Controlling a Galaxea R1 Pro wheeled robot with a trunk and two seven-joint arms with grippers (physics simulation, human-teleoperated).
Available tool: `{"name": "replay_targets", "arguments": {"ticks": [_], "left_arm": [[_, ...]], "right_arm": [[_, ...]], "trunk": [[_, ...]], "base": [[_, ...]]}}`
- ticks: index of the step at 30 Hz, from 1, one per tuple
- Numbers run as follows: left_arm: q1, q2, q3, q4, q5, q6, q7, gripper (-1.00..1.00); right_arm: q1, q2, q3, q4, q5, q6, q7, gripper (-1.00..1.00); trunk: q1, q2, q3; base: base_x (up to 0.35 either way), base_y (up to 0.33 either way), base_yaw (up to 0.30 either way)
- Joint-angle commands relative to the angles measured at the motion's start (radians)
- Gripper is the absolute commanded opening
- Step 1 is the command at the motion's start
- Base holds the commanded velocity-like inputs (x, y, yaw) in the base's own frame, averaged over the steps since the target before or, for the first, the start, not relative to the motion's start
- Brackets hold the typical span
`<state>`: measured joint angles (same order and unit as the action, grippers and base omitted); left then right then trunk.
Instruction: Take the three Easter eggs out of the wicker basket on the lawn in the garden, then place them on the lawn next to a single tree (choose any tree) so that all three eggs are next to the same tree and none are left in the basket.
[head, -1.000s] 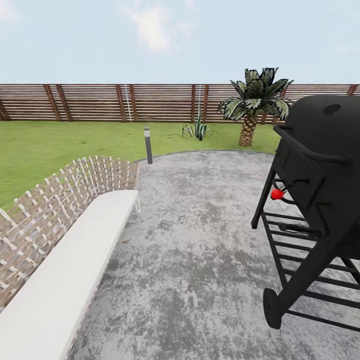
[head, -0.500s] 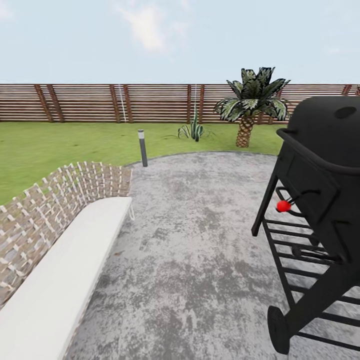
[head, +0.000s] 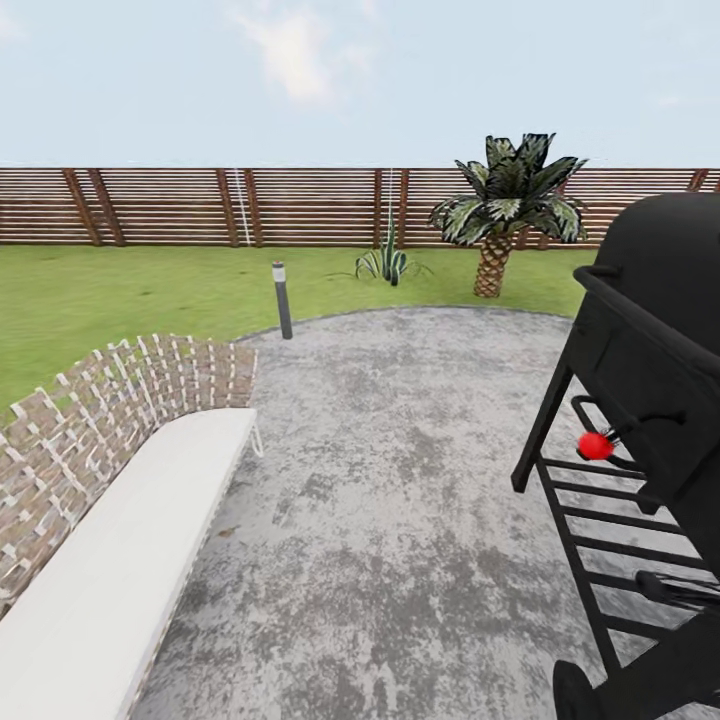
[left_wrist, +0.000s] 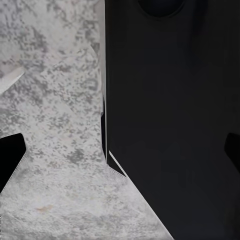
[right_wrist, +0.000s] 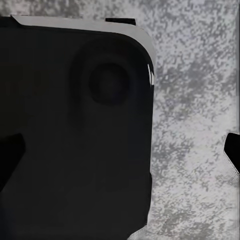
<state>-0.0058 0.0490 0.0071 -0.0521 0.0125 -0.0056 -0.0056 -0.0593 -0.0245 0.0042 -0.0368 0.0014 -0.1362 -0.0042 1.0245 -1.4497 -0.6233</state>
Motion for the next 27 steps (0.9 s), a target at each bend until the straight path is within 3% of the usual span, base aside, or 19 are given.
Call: {"name": "replay_targets", "arguments": {"ticks": [1, 27], "left_arm": [[0.0, 0.0, 0.001, 0.0, 0.001, -0.001, -0.001, 1.0], [0.0, 0.0, 0.001, 0.0, 0.001, -0.001, -0.001, 1.0]], "right_arm": [[-0.001, 0.0, 0.0, 0.001, 0.0, -0.003, 0.0, 1.0], [-0.001, 0.0, 0.0, 0.001, 0.0, -0.003, 0.0, 1.0]], "trunk": [[0.001, 0.0, -0.001], [0.001, 0.0, -0.001]], "base": [[0.328, 0.0, 0.0], [0.328, 0.0, 0.0]]}}
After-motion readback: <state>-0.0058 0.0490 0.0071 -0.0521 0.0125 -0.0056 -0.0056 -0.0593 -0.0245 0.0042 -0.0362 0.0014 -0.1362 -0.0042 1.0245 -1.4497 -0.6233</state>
